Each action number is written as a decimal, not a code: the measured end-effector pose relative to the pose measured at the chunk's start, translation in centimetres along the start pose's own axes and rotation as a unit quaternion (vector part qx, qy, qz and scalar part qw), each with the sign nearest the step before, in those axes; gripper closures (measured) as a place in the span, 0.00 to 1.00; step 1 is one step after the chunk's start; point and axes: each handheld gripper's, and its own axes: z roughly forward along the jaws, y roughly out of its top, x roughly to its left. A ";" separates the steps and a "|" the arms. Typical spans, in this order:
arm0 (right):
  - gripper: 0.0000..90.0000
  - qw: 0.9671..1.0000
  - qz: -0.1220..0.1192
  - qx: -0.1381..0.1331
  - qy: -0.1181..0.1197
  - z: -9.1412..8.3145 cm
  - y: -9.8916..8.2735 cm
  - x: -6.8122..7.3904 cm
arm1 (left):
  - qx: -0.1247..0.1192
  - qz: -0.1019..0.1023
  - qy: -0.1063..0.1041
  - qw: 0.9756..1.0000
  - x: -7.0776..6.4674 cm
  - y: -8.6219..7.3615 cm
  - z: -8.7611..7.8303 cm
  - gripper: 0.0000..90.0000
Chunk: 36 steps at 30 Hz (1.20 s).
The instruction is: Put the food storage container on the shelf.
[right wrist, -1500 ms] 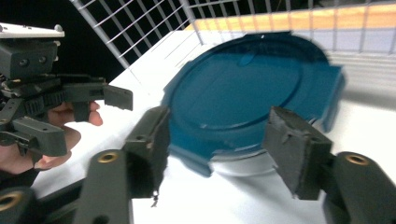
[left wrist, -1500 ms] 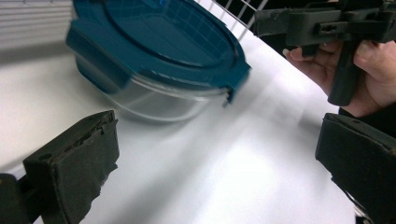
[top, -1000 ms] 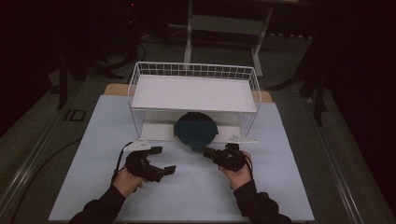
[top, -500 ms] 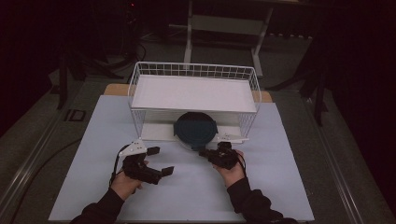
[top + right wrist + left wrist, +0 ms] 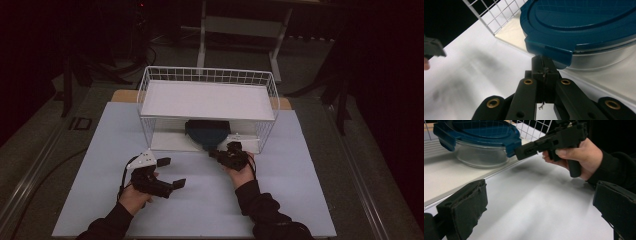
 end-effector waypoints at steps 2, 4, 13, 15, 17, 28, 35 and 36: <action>1.00 1.000 0.000 -0.002 -0.006 0.2 0.3 -0.2 | -0.001 0.001 0.000 1.000 0.0 0.0 0.0 0.00; 1.00 1.000 0.003 -0.004 -0.008 0.5 0.5 -0.4 | 0.000 0.000 -0.002 1.000 -0.1 -0.1 0.0 0.00; 0.97 1.000 0.001 -0.004 -0.003 0.9 0.9 -0.3 | -0.003 0.002 -0.004 1.000 -0.1 0.0 -0.1 0.00; 0.89 1.000 -0.006 -0.003 0.002 0.8 0.7 0.0 | -0.002 0.004 -0.003 1.000 -0.2 0.0 -0.1 0.00; 0.79 1.000 -0.011 -0.005 0.014 0.4 0.6 0.3 | -0.002 0.006 -0.004 1.000 -0.2 0.0 -0.2 0.00; 0.22 0.998 -0.032 -0.027 0.054 -1.8 -0.3 1.6 | -0.008 0.013 -0.006 1.000 -0.6 0.3 -0.5 0.00; 0.19 0.997 -0.047 -0.040 0.047 -3.6 -1.1 1.8 | -0.008 0.015 -0.007 1.000 -0.7 0.2 -0.7 0.00; 0.18 0.997 -0.049 -0.038 0.047 -3.8 -1.3 1.7 | -0.008 0.015 -0.008 1.000 -0.8 0.2 -0.8 0.00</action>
